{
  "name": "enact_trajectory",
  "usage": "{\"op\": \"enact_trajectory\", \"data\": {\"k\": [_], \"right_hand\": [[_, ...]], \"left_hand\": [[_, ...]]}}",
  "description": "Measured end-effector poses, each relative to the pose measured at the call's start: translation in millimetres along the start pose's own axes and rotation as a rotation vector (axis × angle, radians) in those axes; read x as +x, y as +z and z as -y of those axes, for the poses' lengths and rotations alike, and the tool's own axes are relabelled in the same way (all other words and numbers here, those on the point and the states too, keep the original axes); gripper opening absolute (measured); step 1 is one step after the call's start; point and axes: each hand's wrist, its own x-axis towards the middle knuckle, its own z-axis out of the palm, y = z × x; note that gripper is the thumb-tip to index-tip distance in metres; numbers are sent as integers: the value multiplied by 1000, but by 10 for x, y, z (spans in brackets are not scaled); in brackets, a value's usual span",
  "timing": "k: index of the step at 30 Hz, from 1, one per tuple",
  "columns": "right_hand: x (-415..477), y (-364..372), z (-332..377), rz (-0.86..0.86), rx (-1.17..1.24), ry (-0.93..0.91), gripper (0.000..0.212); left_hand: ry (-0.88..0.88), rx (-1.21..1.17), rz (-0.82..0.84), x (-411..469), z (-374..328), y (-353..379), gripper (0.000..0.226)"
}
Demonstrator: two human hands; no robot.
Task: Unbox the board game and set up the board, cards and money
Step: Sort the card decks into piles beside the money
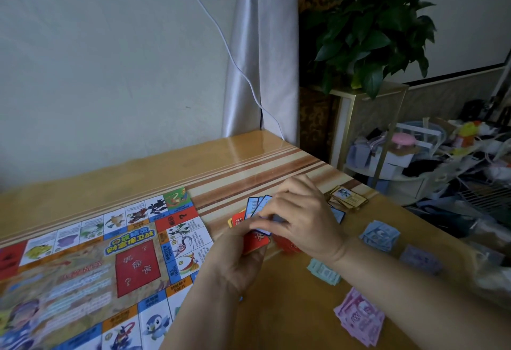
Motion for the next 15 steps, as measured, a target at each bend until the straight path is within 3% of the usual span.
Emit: {"op": "enact_trajectory", "data": {"k": [5, 12, 15], "right_hand": [[-30, -70, 42, 57, 234, 262, 53], [-40, -91, 41, 266, 434, 600, 17], [40, -116, 22, 352, 333, 644, 21]], "left_hand": [[-31, -91, 24, -8, -44, 5, 14], [-7, -113, -17, 19, -55, -8, 11], [45, -52, -37, 87, -62, -40, 10]]}}
